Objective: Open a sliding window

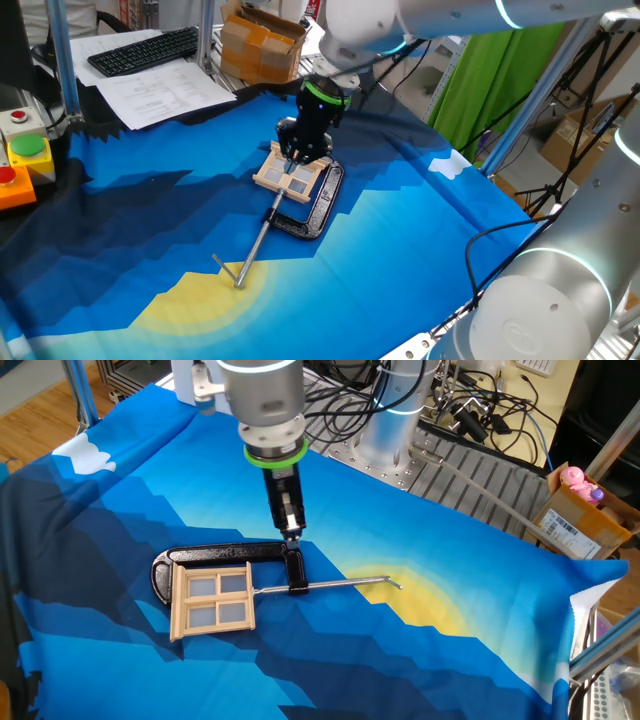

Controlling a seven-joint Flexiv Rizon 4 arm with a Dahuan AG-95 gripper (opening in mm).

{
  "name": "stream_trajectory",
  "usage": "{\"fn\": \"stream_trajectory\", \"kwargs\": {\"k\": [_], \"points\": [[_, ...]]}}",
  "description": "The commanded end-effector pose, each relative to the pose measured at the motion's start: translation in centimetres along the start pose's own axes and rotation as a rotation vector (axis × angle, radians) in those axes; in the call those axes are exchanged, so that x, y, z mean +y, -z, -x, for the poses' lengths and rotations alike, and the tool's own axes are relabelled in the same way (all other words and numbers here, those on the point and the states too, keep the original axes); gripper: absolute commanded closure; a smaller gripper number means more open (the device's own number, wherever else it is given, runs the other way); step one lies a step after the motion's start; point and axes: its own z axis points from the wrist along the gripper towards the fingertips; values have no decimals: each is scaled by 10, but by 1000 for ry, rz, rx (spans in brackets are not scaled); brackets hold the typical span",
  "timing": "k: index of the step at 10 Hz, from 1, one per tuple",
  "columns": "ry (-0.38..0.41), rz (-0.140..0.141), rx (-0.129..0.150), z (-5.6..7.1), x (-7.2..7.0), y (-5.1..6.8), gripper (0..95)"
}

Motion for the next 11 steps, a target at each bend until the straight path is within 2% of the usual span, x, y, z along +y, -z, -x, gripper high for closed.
{"fn": "stream_trajectory", "kwargs": {"k": [1, 3, 4, 5, 6, 7, 11], "points": [[-446, -4, -16, -8, 18, 7, 950], [-611, -29, -82, -8, 38, 8, 950], [-740, -41, -131, -5, 50, 7, 950], [-764, -39, -125, -5, 54, 6, 950], [-778, -41, -136, -4, 55, 4, 950], [-811, -47, -166, 2, 60, 1, 950], [-846, -44, -154, 15, 71, -9, 950]]}}
